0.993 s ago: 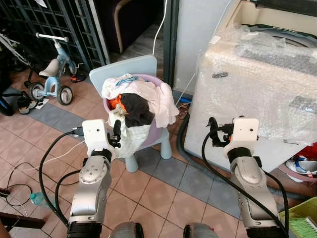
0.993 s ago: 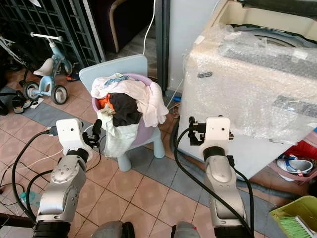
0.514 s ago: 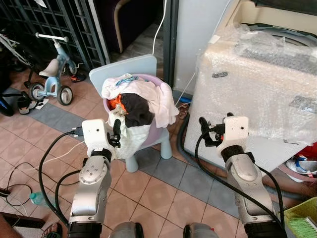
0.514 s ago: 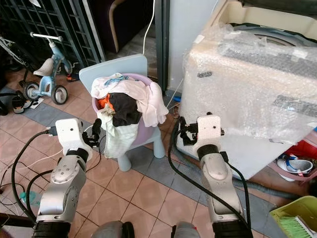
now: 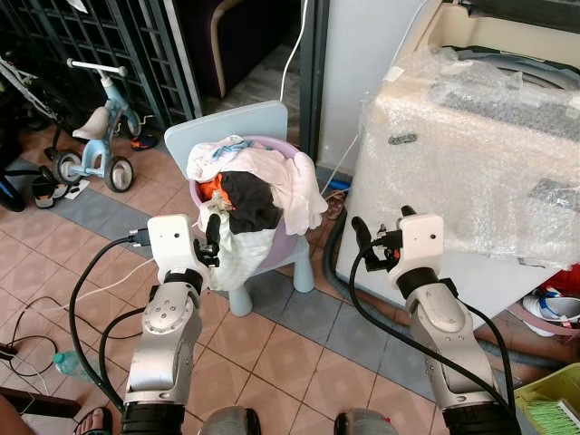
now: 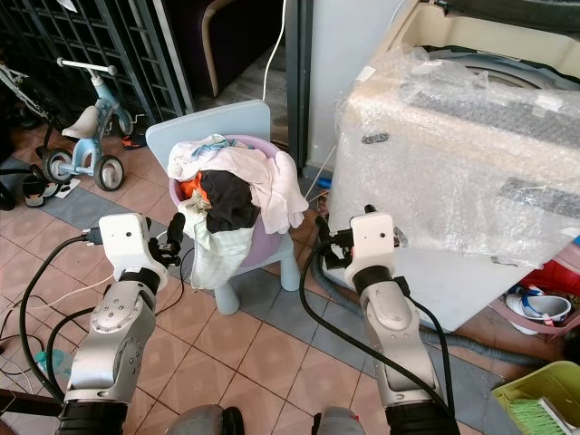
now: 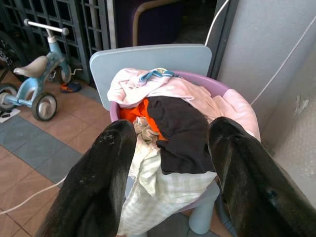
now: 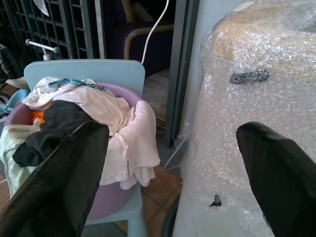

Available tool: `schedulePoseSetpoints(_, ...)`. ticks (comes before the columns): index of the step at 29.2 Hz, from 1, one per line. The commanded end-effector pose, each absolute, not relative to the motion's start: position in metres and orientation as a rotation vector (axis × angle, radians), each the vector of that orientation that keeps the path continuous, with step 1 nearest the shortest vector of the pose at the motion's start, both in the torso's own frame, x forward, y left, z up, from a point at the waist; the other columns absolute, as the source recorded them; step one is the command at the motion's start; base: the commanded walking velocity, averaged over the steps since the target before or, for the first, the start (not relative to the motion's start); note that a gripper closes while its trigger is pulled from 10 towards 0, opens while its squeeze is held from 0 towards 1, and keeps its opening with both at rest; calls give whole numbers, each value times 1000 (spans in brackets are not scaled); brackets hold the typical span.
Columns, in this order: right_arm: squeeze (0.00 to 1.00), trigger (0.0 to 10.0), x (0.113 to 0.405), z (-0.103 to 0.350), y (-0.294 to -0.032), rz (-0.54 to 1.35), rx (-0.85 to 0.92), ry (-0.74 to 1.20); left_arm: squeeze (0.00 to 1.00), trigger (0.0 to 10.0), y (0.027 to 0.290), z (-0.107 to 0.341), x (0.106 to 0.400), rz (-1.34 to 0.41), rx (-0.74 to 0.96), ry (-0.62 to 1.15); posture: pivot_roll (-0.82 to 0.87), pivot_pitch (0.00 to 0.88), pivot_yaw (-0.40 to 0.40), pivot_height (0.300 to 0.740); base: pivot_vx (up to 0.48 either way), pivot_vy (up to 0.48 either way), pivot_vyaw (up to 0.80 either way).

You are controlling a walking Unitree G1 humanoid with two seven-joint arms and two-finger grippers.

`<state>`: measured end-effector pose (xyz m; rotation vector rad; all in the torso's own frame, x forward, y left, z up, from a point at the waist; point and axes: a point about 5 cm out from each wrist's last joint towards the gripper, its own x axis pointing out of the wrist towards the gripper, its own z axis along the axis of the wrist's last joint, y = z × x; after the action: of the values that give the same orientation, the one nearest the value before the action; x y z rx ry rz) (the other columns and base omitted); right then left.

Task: Clothes washing

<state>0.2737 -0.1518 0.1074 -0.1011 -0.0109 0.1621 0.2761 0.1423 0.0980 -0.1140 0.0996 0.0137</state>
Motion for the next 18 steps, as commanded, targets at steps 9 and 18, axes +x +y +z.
schedulePoseSetpoints(9,0,10000,277,112,-136,230,-107,-51,0,10000,139,102,282,1,-108,88,-40,72,60,740,458,0,567)
schedulePoseSetpoints(18,0,10000,278,110,-141,206,-132,-39,0,10000,136,99,281,4,-104,93,-51,79,52,740,456,0,160)
